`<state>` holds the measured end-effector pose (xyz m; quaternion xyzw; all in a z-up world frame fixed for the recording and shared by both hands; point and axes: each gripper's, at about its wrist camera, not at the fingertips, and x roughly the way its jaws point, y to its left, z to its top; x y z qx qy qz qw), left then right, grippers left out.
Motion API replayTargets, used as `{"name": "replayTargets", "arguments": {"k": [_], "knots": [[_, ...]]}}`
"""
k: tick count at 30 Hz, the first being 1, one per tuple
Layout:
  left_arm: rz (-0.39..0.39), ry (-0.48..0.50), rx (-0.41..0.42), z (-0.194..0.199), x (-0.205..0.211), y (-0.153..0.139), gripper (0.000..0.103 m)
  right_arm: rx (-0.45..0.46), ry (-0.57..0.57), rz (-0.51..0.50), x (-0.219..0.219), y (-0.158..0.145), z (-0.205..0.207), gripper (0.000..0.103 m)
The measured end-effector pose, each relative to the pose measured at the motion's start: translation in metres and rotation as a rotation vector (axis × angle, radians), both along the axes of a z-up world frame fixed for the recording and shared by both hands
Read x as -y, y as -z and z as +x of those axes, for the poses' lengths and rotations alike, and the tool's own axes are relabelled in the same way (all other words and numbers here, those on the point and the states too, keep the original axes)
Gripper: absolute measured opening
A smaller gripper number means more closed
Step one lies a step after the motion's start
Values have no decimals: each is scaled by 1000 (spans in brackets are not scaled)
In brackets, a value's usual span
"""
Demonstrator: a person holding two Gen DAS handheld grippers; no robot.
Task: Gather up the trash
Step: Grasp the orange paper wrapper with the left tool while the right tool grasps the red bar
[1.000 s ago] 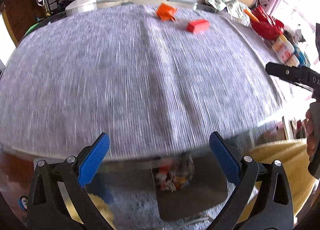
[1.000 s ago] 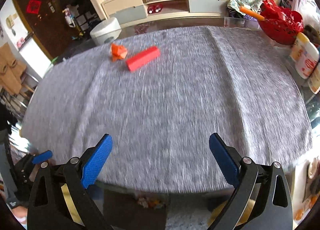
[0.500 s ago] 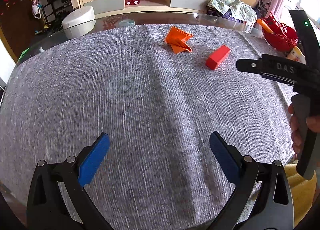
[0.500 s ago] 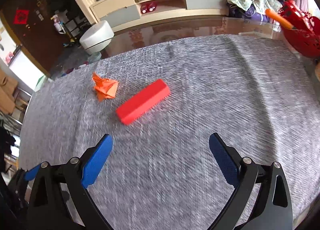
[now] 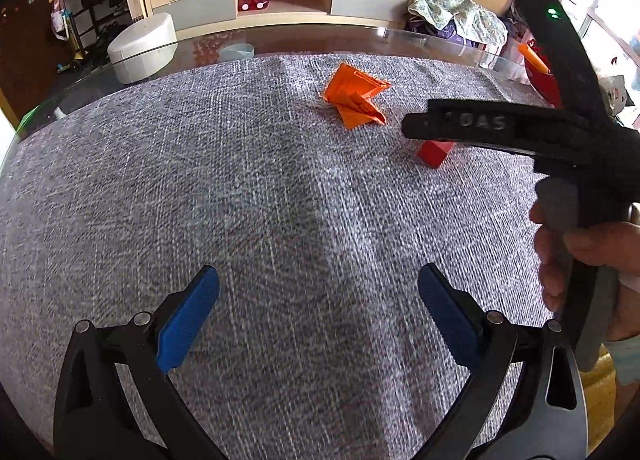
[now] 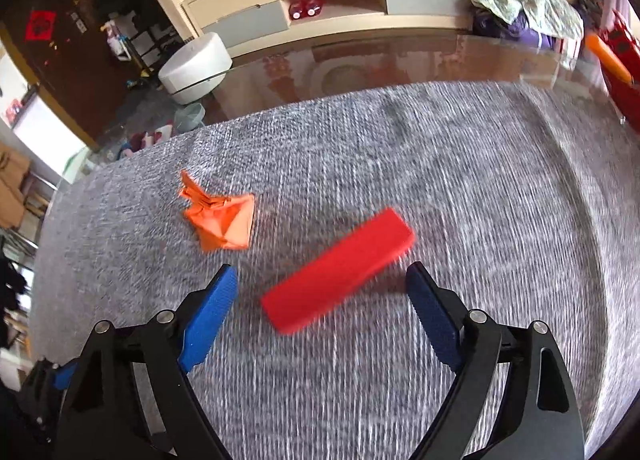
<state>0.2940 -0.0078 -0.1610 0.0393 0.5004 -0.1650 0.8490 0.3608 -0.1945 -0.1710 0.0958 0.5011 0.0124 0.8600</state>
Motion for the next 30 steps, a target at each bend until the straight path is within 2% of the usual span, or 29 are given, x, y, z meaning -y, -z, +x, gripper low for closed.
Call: {"name": "replayTargets", "arguments": {"k": [2,4,5,7,8,12,22,25,27,28,30], "knots": [[-4,-1,0,6,0,1,94,10,-8,-62,-4,-1,1,76],[-8,0,0,11,1,1,94,27,-19,-123,-6,-1,2,53],[-9,-1,1,14,1,2,94,31,-24,-129,-4,-1,2,48],[-15,-1,5,21,4,1,94,38,-25,-132,6,-2,3,26],[-19,0,9,25,6,1,94,39,-28,-118,12,-2,4,21],[-27,18,29,47,23,-2,94,28,-55,-35,30,-4,9,21],[-53,30,78,99,55,-4,91,28,-48,-44,60,-5,15,21],[-57,38,78,111,66,-2,80,34,-60,-38,61,-8,13,21],[-56,36,64,119,71,2,58,43,-71,-33,61,-12,10,21],[-57,33,55,122,72,5,53,49,-76,-31,61,-14,9,21],[-51,30,65,123,75,7,50,57,-79,-30,62,-18,7,21]]}}
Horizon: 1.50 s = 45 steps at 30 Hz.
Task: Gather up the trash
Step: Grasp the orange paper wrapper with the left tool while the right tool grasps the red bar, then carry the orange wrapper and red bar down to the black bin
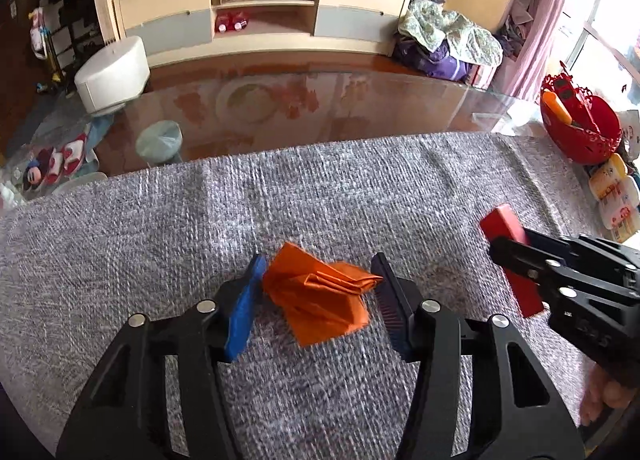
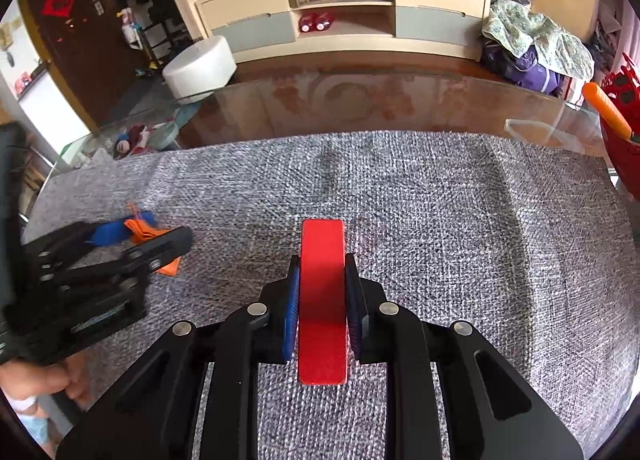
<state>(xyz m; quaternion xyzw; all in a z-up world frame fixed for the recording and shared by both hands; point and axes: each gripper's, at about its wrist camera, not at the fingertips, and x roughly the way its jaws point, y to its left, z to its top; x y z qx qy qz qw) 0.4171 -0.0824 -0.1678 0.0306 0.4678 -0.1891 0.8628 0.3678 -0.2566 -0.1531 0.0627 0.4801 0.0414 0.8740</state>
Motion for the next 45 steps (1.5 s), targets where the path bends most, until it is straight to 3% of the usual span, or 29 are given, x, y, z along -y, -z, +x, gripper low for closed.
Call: {"name": "replayTargets", "arguments": {"k": [3,10,17,28,37,45], "knots": [[-15,-2,1,-3,-2,-1,43,5,6,1,5,-3,-3,21],[6,15,-6,-35,-11,-4,41,-4,7,1,8,-10,-30,21],[14,20,13,-96,-20,-29,41,3,-6,18,1,-28,-77,21],[-36,-15,50,-213,-42,-75,41,32,-71,13,-29,-53,-164,21],[-54,-68,11,-286,-66,-59,41,-1,-144,16,-53,-39,-228,21],[-26,-51,-6,-338,-70,-33,41,-36,-156,23,-66,-19,-276,21]]}}
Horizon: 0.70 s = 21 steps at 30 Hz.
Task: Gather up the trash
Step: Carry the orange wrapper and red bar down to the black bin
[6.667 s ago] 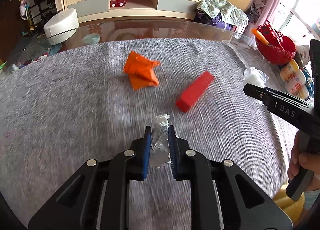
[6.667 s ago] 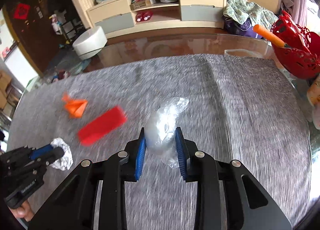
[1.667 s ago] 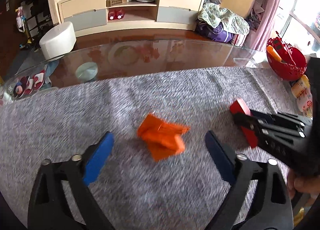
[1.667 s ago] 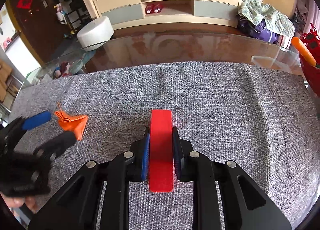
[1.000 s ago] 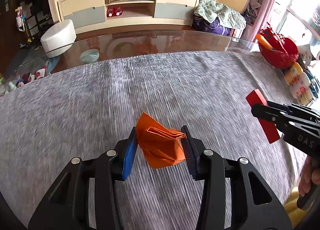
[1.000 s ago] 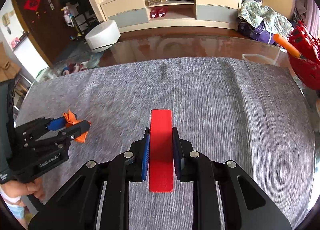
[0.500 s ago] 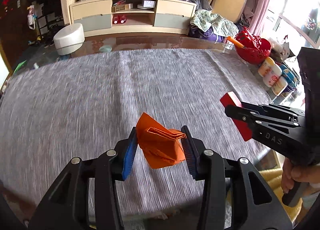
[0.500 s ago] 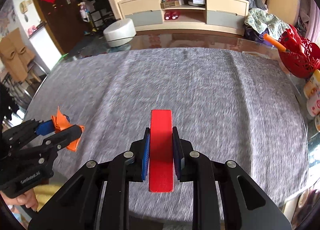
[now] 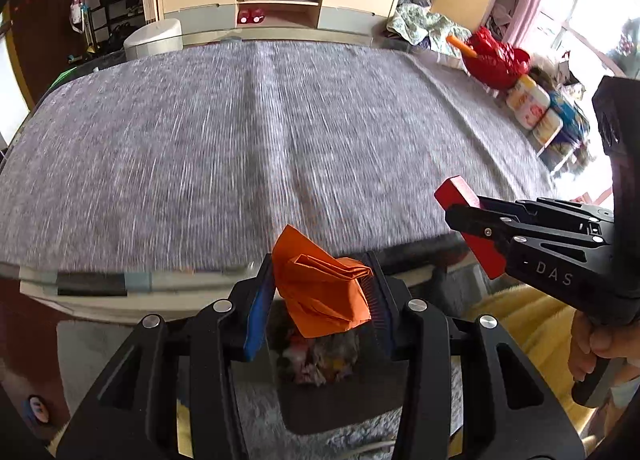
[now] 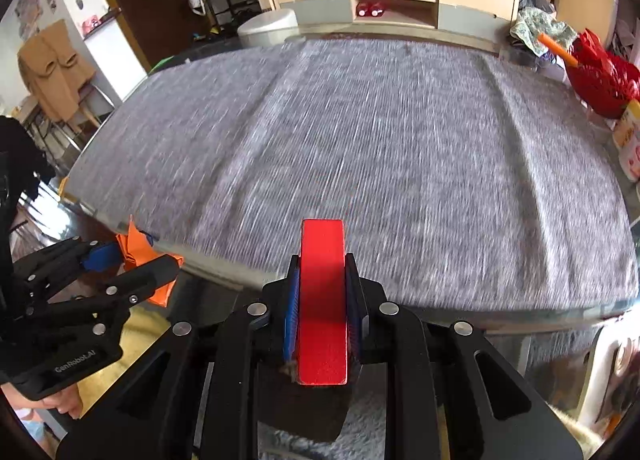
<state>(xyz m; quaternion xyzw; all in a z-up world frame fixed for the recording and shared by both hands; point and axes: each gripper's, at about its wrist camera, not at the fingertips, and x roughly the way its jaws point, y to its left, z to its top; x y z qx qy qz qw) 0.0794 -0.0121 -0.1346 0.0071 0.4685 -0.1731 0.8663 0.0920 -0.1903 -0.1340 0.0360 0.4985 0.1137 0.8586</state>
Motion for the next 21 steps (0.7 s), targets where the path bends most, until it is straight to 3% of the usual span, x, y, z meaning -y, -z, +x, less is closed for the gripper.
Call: {"name": "replayTargets", "arguments": {"k": [8,21], "knots": [[10,27,-10,-37,3,19,41,-49,4,10,-5,26,-38,21],[-2,65,-202,-65,13,97,41,-180,30,32,-7,85,-55,21]]}}
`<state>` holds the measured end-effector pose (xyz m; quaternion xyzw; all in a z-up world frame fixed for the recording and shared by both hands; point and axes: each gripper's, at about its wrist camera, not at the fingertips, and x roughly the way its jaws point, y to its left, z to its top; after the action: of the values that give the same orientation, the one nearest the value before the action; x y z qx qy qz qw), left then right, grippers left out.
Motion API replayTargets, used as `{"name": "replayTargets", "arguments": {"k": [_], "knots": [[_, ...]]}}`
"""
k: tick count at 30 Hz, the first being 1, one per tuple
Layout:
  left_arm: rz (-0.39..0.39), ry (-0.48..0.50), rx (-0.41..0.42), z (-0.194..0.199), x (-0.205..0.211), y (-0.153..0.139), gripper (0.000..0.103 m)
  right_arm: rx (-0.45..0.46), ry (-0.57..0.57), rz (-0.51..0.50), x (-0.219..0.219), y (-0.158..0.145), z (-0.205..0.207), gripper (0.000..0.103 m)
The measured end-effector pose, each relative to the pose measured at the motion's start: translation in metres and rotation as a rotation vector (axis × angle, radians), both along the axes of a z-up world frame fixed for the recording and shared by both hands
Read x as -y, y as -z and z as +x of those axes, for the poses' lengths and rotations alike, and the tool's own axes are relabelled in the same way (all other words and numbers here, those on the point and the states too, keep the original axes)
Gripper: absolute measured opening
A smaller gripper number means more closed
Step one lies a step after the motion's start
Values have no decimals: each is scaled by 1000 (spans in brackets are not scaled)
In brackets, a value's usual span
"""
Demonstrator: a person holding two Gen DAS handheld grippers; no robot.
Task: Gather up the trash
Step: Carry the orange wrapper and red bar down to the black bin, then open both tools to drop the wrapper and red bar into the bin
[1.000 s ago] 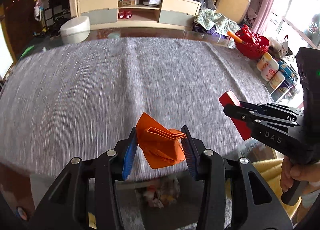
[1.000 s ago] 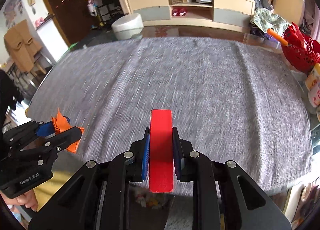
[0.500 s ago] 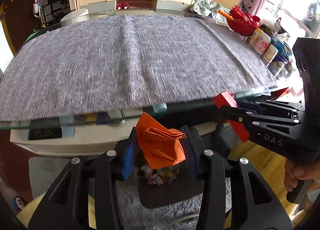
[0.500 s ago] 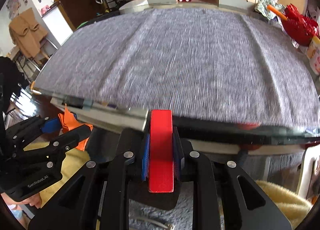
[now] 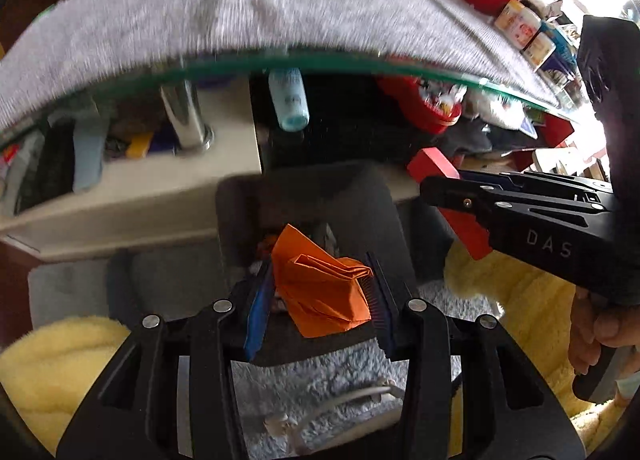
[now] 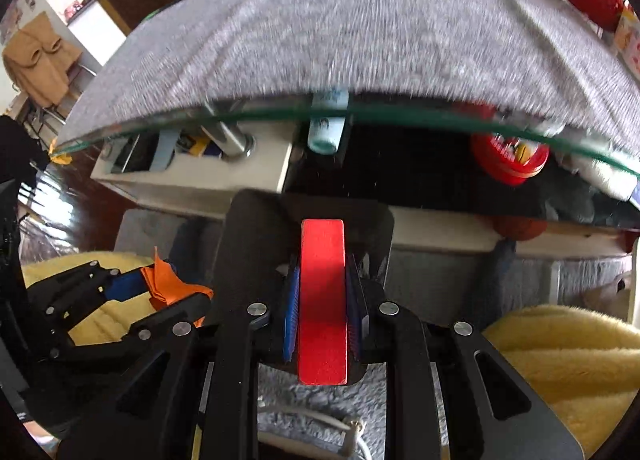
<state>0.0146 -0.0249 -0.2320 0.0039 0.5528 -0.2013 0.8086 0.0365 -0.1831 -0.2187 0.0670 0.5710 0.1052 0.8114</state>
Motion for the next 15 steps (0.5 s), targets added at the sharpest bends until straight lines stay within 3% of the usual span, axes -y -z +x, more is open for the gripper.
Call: {"name": "replayTargets", "arguments": {"k": [5,15], "knots": [[-22,6,-69,6,-2,20,41,-57,12,30,-3,20,6,22],[-13,-13,-106,16,-8,28,49,-61,19,24,-5,21,20,24]]}}
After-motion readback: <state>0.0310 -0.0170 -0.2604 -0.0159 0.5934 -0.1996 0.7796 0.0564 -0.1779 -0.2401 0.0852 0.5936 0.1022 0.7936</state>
